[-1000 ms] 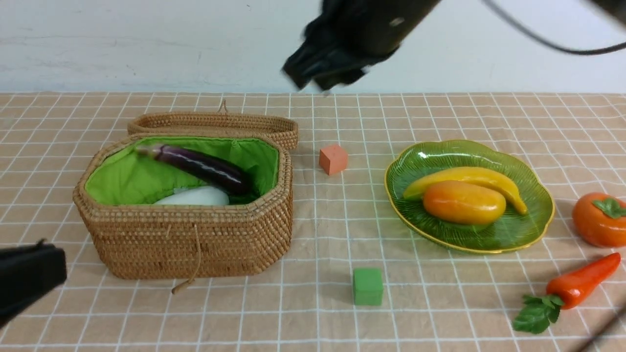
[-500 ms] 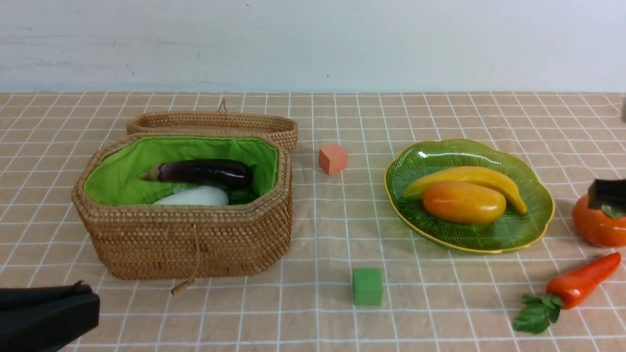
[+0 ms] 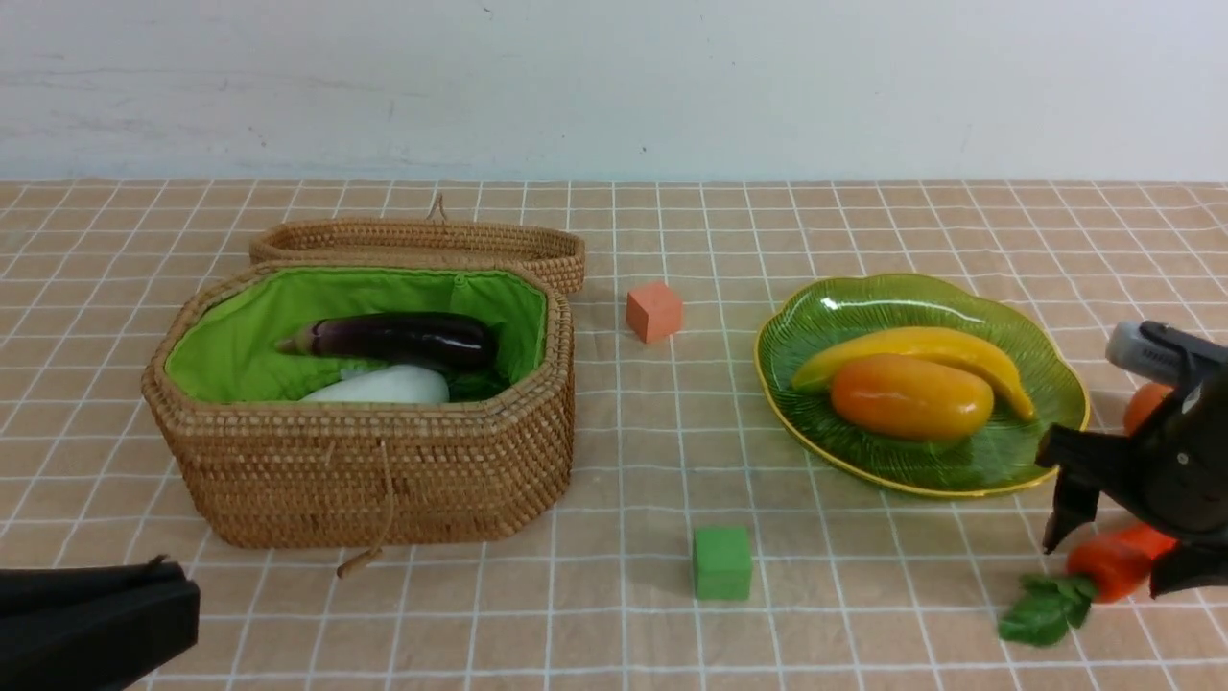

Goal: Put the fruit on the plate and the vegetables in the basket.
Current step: Use the right arm to grab a carrot and put it into the left basket

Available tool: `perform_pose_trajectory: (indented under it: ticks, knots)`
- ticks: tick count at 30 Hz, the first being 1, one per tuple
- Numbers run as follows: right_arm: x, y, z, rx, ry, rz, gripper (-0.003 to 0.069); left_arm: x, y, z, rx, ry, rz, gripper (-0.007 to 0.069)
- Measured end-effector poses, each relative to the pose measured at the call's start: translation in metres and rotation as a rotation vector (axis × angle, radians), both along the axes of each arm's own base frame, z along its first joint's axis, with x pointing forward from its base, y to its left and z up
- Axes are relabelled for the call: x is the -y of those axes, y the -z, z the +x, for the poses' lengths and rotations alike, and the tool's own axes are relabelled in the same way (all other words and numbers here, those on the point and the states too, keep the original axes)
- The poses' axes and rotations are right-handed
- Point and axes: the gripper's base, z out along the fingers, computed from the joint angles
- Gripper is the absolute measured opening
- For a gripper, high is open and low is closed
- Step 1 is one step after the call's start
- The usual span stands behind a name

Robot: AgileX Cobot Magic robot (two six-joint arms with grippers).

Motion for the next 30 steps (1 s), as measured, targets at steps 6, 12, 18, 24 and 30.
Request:
perform_pose_trajectory:
  ticks: [6, 12, 18, 24, 30]
  knots:
    - [0.0, 0.018, 0.004, -0.053, 0.008, 0.0, 0.0491, 0.0, 0.001, 0.0, -0.012, 0.0, 0.011, 0.0022]
    - [0.0, 0.022, 0.003, -0.086, 0.0, -0.003, 0.0403, -0.001, 0.003, -0.001, -0.025, 0.0, 0.024, 0.0022]
    - [-0.002, 0.003, -0.016, -0.2, -0.035, 0.011, 0.0403, -0.001, 0.005, -0.001, -0.042, -0.001, 0.042, 0.0022]
    - [-0.025, -0.054, -0.044, -0.126, -0.098, 0.024, 0.0403, -0.001, 0.005, -0.001, -0.041, -0.001, 0.042, 0.0022]
    - [-0.111, -0.145, -0.064, 0.261, -0.466, 0.131, 0.0403, -0.006, 0.003, 0.004, -0.014, -0.076, 0.04, 0.0024]
